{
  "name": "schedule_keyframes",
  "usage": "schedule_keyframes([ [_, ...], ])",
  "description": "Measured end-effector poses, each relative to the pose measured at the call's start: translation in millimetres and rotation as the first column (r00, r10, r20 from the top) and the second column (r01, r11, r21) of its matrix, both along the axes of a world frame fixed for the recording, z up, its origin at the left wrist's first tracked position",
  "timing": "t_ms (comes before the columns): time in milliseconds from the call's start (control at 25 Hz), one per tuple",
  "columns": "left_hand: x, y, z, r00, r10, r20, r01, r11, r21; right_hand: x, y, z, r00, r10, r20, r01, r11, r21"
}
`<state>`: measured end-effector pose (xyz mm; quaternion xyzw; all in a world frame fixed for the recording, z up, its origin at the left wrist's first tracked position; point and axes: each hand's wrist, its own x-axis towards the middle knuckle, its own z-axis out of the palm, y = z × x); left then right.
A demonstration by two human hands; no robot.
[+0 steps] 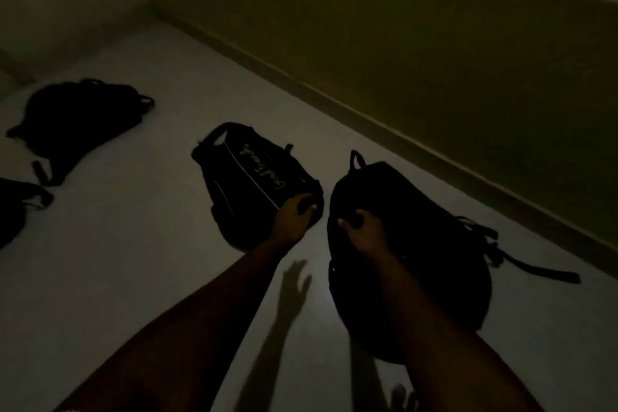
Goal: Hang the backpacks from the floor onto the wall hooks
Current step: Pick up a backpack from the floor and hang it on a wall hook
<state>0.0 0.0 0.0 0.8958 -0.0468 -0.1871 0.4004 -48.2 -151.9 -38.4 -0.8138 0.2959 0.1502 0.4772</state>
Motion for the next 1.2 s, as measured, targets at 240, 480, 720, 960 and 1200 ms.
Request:
schedule_keyframes([
  [240,24,-10,-218,0.999,-0.024,0.025,0.022,0.997,0.078,20,12,-202,0.967,0.209,-0.146,-0.246,0.918,-0.31],
  [480,55,-16,-304,0.913,-0.268,0.306,0.163,0.931,0.328,23,32,-281,0.938,0.296,-0.178,-0.339,0.693,-0.636],
  [720,92,34,-326,0.854,-0.361,0.374,0.075,0.797,0.599,47,23,-267,0.905,0.388,-0.175,-0.412,0.696,-0.588],
  [960,3,140,-349,0.855,-0.034,0.518,-0.145,0.942,0.303,53,39,-237,0.915,0.404,-0.015,-0.346,0.763,-0.546],
  [1200,-7,91,-293,0.919,0.23,0.319,-0.275,0.956,0.104,46,77,-229,0.88,0.467,0.086,-0.381,0.802,-0.46],
])
